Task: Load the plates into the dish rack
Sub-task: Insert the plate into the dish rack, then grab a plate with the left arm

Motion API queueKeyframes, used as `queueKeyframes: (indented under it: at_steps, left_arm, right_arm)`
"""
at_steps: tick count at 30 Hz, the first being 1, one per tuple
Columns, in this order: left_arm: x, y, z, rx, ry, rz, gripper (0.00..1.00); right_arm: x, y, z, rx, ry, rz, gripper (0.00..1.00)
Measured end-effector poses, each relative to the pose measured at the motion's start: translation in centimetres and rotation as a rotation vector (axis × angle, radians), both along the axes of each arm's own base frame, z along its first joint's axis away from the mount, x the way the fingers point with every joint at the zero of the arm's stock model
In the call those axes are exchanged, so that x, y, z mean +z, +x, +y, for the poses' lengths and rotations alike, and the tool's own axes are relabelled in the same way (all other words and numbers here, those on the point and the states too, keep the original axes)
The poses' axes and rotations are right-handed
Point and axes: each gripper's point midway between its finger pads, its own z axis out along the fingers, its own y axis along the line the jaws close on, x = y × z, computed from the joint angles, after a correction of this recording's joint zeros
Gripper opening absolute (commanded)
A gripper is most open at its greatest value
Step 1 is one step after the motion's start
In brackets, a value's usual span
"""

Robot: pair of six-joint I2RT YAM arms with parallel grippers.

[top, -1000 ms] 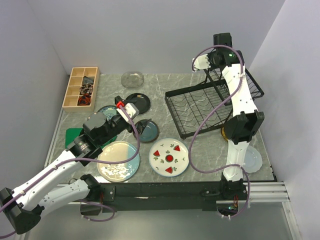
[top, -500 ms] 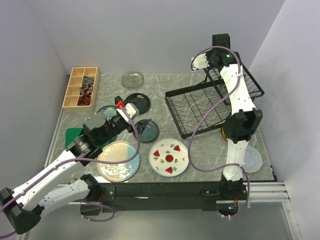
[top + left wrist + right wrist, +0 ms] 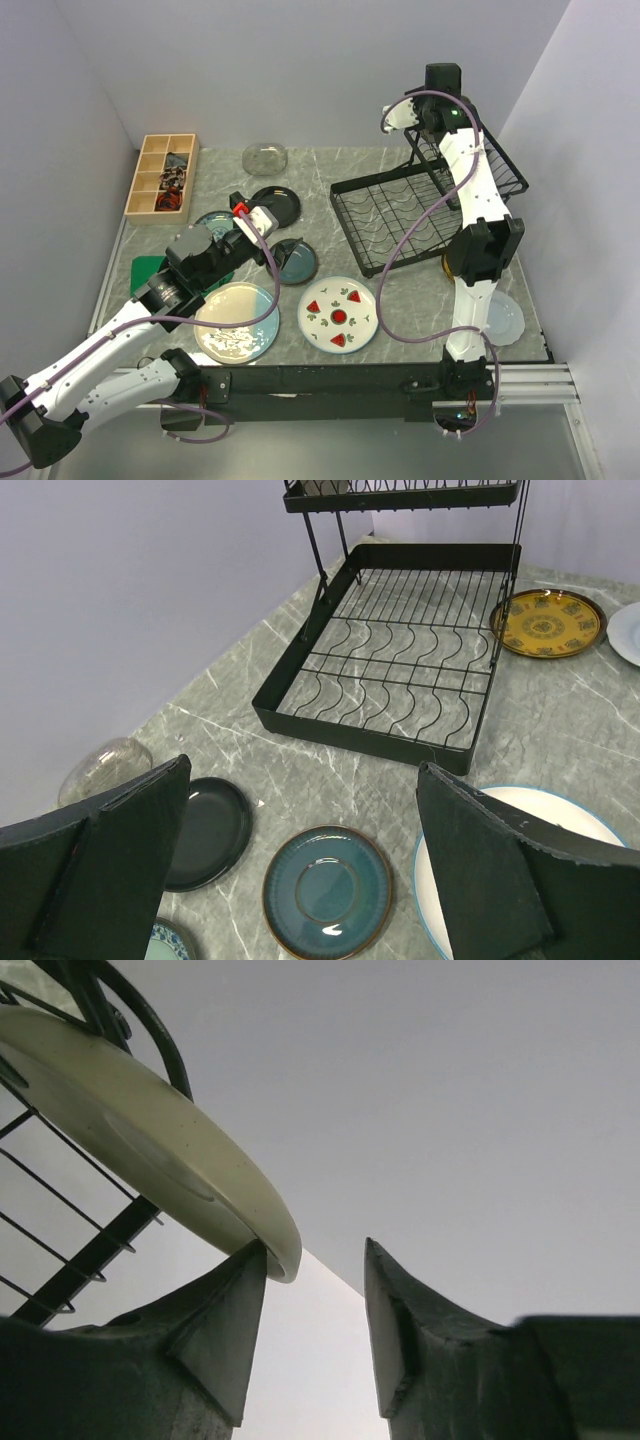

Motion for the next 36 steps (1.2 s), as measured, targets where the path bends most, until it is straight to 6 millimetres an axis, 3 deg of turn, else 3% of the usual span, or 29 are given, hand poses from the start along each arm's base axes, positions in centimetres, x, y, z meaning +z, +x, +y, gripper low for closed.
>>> queueKeyframes:
  at_steps: [8, 9, 11, 12, 13, 15, 20, 25, 29, 31, 34, 36]
  left_arm:
    - [0.0, 0.0, 0.0, -0.001, 0.000, 0.000, 0.99]
    - [0.0, 0.0, 0.0, -0.001, 0.000, 0.000, 0.99]
    - [0.0, 0.0, 0.0, -0.001, 0.000, 0.000, 1.00]
    - [0.0, 0.0, 0.0, -0.001, -0.001, -0.001, 0.99]
    - [0.0, 0.0, 0.0, -0.001, -0.001, -0.001, 0.99]
    - [0.0, 0.0, 0.0, -0.001, -0.001, 0.000, 0.99]
    - [0.0, 0.0, 0.0, 0.003, -0.012, 0.012, 0.99]
    - [-0.2, 1.0, 0.7, 0.045, -0.051, 0.067, 1.00]
    - [-0.5, 3.0, 1.6, 0.108, -0.111, 0.150, 1.00]
    - [-0.8, 4.1, 2.0, 0.136, -0.141, 0.197, 0.99]
    - [-1.7, 5.7, 2.4, 0.178, -0.190, 0.282, 1.00]
    - [-2.6, 6.9, 2.6, 0.209, -0.242, 0.372, 0.99]
  right_arm:
    - [-0.3, -0.1, 0.0, -0.008, 0.020, -0.002, 0.63]
    - [-0.4, -0.4, 0.1, -0.008, 0.025, 0.000, 0.75]
    - [-0.3, -0.9, 0.2, -0.011, 0.038, 0.005, 0.76]
    - [0.0, -1.3, 0.2, -0.012, 0.042, 0.004, 0.82]
    - [0.5, -1.7, 0.3, -0.010, 0.051, -0.001, 0.83]
    - [2.2, -2.7, 0.7, -0.007, 0.075, -0.031, 0.95]
    - [7.0, -6.0, 1.9, 0.003, 0.168, -0.125, 1.00]
    - [10.5, -12.2, 3.6, -0.026, 0.473, -0.204, 1.00]
    - [10.3, -19.0, 6.0, -0.003, 0.893, -0.173, 1.00]
    - [8.4, -23.5, 7.0, 0.017, 1.116, -0.116, 1.00]
    - [2.5, -29.3, 9.3, 0.020, 1.379, 0.053, 1.00]
    - [-0.6, -31.6, 11.1, 0.030, 1.508, 0.171, 1.00]
